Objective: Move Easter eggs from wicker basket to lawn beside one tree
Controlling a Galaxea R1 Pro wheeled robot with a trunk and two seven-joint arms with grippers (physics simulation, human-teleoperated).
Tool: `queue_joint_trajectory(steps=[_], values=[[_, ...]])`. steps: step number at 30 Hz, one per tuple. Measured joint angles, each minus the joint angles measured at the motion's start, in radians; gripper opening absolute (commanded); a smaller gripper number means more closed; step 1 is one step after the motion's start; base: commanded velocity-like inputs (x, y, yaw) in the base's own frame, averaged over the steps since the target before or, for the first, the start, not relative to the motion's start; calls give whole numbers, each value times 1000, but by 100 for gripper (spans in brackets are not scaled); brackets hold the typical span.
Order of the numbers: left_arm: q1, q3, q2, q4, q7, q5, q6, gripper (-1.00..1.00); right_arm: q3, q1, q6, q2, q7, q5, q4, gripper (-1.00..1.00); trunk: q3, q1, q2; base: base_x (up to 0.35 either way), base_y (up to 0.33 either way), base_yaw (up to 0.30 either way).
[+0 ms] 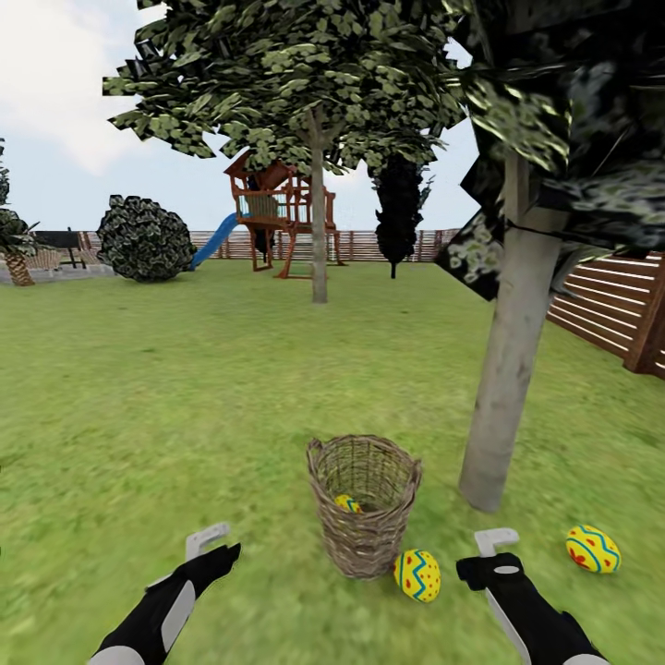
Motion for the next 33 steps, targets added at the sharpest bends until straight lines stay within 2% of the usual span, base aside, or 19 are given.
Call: queue_joint_trajectory(steps=[12, 33], values=[[0, -2, -3, 1, -1, -1, 0, 100, 0, 0, 0, 0, 0, 0, 0, 100, 0, 0, 0, 174, 323, -36], [0, -1, -3, 2, -2, -1, 0, 100, -3, 0, 2, -4, 0, -1, -1, 100, 8, 0, 0, 163, 323, -282]])
